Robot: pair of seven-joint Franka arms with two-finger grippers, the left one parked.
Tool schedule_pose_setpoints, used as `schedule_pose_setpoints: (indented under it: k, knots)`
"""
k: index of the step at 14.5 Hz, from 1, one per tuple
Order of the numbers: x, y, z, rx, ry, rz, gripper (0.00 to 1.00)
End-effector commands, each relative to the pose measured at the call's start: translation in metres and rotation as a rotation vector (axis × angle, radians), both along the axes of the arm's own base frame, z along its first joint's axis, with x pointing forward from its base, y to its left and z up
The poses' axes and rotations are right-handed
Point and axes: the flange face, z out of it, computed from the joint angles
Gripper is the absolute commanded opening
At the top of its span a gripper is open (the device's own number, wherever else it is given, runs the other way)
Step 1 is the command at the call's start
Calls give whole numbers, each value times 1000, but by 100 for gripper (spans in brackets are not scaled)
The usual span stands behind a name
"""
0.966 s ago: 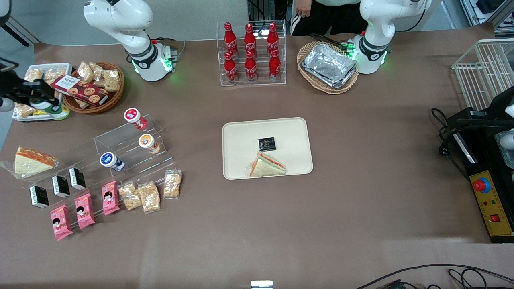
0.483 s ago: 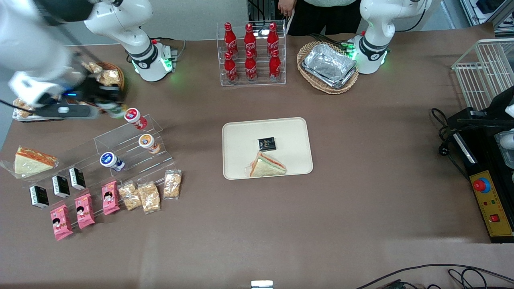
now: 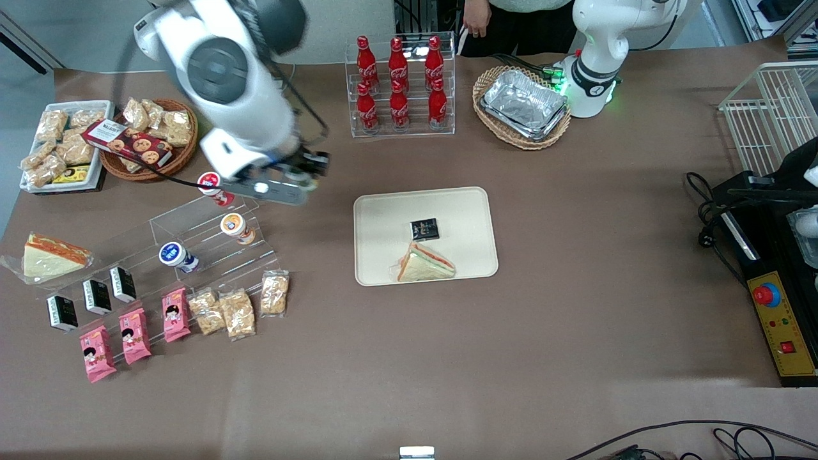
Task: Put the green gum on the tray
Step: 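Carry the held green gum bottle over to the cream tray, then lower the green gum bottle onto the tray beside the black packet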
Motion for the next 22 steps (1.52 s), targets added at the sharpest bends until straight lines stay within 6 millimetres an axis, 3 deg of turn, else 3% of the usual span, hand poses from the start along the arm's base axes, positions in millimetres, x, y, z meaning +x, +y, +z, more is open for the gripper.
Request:
schedule_pose_setpoints:
  k: [1, 3, 5, 7, 12, 17, 22]
  knots:
    - [9, 52, -49, 36, -29, -21, 0]
    - [6, 72, -86, 47, -40, -27, 0]
    - [6, 78, -121, 48, -49, -27, 0]
    - [-7, 86, -158, 53, -64, -15, 0]
    - [-30, 78, -234, 113, -65, -54, 0]
    - [-47, 58, -281, 153, -41, -90, 0]
    - [-49, 46, -298, 184, 3, -69, 0]
